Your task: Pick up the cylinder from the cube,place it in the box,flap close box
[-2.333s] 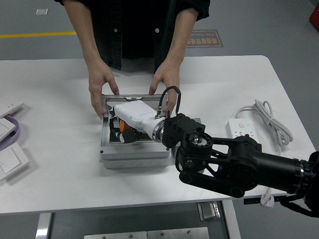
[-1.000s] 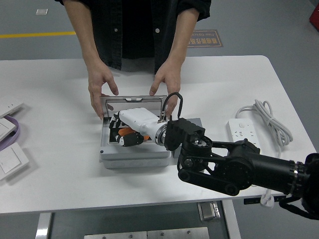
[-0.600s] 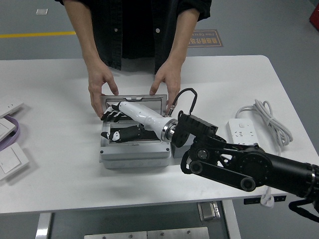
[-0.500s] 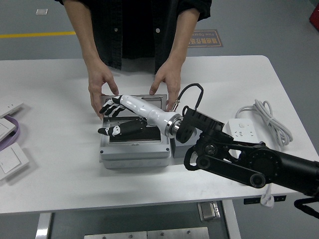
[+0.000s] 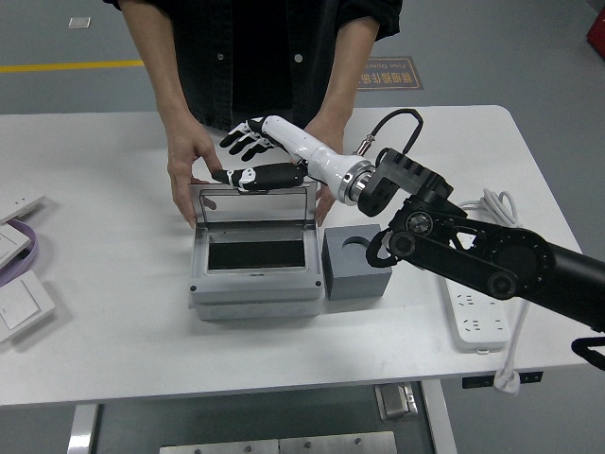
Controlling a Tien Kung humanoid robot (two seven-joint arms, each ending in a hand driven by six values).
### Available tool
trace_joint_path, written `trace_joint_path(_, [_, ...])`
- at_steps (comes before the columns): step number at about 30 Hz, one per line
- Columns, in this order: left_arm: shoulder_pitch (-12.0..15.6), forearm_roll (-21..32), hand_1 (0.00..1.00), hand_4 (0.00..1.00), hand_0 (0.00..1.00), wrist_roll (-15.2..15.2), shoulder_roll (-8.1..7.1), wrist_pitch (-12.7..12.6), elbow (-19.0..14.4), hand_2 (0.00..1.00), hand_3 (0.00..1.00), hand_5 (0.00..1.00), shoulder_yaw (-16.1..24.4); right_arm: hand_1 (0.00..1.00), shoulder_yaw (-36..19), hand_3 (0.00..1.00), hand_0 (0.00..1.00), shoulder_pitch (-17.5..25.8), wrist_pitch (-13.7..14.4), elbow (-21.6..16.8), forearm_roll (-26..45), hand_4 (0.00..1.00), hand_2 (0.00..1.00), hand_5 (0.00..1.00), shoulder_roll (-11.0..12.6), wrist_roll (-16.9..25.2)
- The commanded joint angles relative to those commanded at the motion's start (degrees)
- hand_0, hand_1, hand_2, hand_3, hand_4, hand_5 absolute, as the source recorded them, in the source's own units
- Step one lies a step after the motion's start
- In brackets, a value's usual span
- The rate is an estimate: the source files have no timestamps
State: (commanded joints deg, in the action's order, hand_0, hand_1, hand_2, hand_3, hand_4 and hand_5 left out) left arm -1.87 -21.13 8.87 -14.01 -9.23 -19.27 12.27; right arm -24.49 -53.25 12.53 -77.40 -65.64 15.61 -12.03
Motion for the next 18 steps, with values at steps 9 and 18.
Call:
trace_joint_path(9, [0.0, -0.8, 0.546, 0.69, 0.596, 0.1, 0.02, 0.0, -0.1, 0.563, 0.609, 0.265, 0.7, 0.655, 2.6, 0.652, 0.77, 0.5, 0.4, 0.8, 1.5, 0.753, 0.681, 0.425, 1.2, 0.7])
trace_joint_path(18, [0.1, -1.2, 0.545, 0.689, 0.595, 0.1, 0.05, 0.0, -0.2, 0.563, 0.61, 0.264, 1.1, 0.644, 2.9, 0.654, 0.737, 2.8, 0.8, -4.5, 0.7, 0.747, 0.673, 0.431, 3.6, 0.8])
